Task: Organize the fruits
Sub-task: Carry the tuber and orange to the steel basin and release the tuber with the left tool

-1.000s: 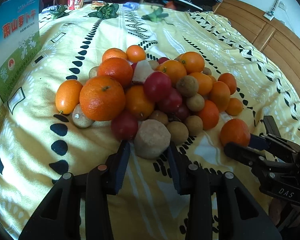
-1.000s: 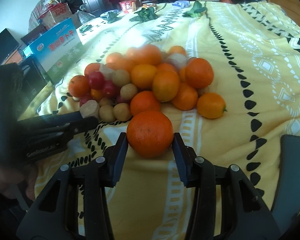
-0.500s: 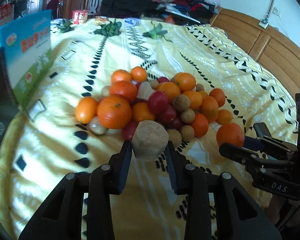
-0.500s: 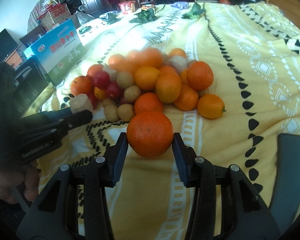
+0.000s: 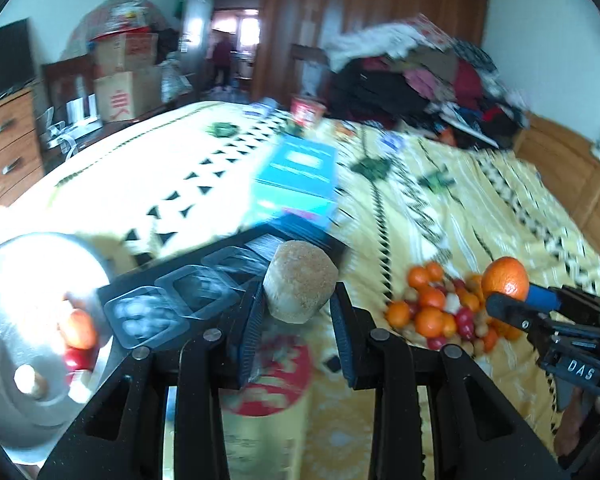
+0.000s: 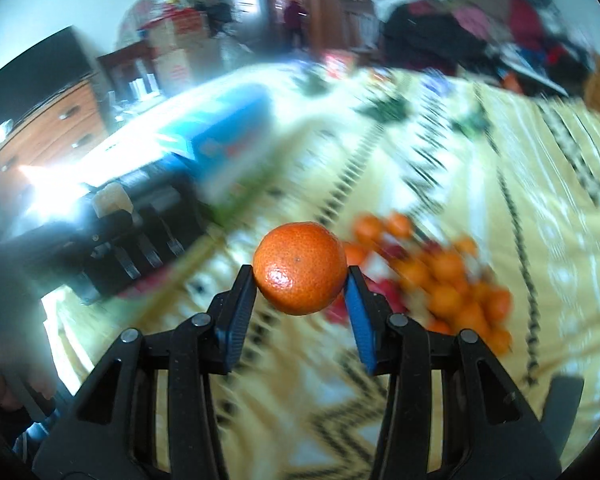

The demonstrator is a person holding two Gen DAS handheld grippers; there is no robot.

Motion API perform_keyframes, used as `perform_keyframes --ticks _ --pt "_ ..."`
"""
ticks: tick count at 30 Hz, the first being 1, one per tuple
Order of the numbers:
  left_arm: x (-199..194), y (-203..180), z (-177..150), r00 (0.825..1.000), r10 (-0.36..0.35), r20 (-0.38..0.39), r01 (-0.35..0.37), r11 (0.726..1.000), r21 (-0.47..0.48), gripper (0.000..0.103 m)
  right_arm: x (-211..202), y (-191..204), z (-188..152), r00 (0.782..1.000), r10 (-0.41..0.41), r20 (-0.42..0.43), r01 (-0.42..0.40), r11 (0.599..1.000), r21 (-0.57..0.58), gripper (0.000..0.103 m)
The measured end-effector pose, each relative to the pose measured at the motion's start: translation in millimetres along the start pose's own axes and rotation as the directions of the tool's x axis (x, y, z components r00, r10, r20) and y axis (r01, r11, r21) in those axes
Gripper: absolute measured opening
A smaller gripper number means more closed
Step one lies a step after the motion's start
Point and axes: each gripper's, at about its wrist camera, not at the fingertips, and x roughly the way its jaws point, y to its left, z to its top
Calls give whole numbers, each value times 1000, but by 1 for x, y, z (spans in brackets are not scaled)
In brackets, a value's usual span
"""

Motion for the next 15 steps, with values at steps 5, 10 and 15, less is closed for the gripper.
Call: perform_keyframes --ticks 5,10,15 --pt "-31 50 2 999 16 42 -14 999 -49 34 8 71 30 997 76 25 -73 991 -112 46" --pt "-50 96 -2 996 57 67 -49 992 -113 34 23 115 38 994 113 3 -111 979 -173 46" --pt "-61 143 3 990 107 88 -90 980 -176 34 29 147 46 991 133 -7 -132 967 -217 46"
